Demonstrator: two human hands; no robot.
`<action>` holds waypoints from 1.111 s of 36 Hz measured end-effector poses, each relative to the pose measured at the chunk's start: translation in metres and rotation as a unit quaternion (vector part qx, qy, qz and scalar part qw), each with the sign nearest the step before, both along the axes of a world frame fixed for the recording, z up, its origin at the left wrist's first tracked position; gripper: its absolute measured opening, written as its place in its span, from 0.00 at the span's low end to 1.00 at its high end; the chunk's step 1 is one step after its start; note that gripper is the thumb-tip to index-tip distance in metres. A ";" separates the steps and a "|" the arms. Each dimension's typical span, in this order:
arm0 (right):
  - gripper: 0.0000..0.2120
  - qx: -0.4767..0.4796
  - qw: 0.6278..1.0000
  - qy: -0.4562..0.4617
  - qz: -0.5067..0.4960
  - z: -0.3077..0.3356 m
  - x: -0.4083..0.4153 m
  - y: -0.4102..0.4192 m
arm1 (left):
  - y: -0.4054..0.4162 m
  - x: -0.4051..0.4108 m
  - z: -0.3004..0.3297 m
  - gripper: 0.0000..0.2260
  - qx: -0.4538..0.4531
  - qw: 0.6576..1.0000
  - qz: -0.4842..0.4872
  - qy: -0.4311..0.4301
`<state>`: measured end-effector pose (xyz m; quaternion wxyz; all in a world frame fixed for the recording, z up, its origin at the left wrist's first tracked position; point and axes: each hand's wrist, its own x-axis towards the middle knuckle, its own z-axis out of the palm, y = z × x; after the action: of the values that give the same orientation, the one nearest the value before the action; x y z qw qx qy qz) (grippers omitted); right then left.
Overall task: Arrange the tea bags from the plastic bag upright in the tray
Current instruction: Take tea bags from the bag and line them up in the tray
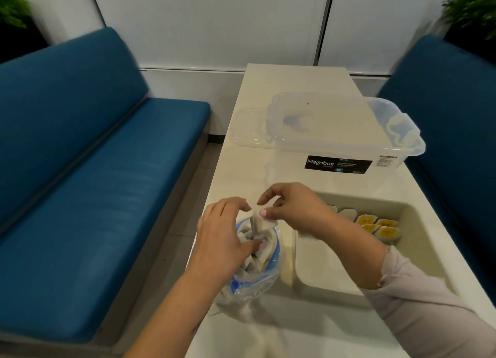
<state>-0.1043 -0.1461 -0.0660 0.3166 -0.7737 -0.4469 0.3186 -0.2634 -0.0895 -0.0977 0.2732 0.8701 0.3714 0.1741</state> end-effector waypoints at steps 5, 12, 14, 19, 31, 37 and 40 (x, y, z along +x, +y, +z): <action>0.04 0.045 0.995 0.083 -0.041 0.016 0.009 -0.010 | -0.010 0.016 0.001 0.21 -0.046 0.993 0.017 -0.110; 0.03 0.068 0.983 0.150 -0.078 0.022 0.031 -0.032 | -0.021 0.039 0.002 0.09 -0.070 0.983 0.007 -0.169; 0.04 0.064 0.981 0.162 -0.086 0.021 0.037 -0.038 | -0.025 0.046 0.003 0.10 -0.092 0.981 -0.006 -0.173; 0.06 0.075 0.964 0.227 -0.113 0.019 0.048 -0.048 | -0.042 0.064 0.001 0.22 -0.168 0.969 -0.021 -0.182; 0.05 0.075 0.957 0.243 -0.140 0.014 0.074 -0.071 | -0.045 0.089 0.005 0.07 -0.173 0.953 -0.016 -0.249; 0.22 0.056 0.967 0.198 -0.151 0.001 0.074 -0.079 | -0.035 0.094 0.006 0.08 -0.207 0.947 -0.018 -0.244; 0.15 0.066 0.966 0.216 -0.127 -0.004 0.072 -0.083 | -0.034 0.097 0.010 0.07 -0.215 0.948 -0.019 -0.235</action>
<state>-0.0324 -0.2292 -0.0700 0.4937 -0.7142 -0.2865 0.4051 -0.1666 -0.1232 -0.0876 0.5367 0.7319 0.3088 0.2845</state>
